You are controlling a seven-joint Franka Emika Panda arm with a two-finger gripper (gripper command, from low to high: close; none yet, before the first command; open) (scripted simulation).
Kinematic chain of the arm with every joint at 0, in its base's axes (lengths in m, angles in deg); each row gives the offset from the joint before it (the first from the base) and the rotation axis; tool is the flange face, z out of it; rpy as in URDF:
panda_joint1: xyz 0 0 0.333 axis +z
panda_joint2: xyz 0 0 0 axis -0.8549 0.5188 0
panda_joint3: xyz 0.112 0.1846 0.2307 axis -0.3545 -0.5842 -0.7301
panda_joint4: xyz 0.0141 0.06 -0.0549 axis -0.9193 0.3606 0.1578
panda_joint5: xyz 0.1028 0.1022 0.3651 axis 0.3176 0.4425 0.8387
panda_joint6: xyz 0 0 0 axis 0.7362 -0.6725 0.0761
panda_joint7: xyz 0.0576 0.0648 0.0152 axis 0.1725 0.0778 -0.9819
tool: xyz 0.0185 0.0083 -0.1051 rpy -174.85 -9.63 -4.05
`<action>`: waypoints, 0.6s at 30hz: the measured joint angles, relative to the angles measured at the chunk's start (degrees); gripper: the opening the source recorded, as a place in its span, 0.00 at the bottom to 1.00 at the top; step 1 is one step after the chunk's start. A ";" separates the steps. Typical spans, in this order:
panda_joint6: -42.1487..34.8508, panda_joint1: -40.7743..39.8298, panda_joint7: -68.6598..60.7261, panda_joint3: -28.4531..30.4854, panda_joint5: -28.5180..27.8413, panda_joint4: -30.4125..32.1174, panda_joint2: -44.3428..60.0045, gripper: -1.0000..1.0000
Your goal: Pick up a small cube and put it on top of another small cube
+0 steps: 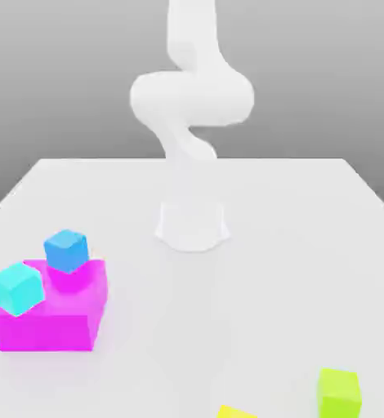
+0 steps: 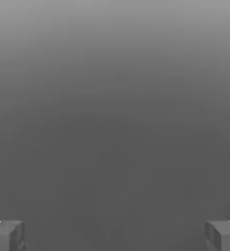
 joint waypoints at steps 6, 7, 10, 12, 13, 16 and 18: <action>3.31 -3.14 9.38 -7.02 -4.53 0.12 12.74 0.50; 3.85 -3.57 10.96 -8.11 -5.35 0.14 14.82 0.50; 5.42 -4.51 15.85 -11.04 -8.00 0.19 21.07 0.50; 6.45 -4.81 19.16 -12.65 -9.87 0.22 25.27 0.50; 6.96 -4.87 20.83 -13.37 -10.80 0.23 27.37 0.50; 8.51 -4.64 25.72 -15.07 -13.47 0.27 33.66 0.50; 9.58 -3.82 28.81 -15.74 -14.99 0.31 37.80 0.50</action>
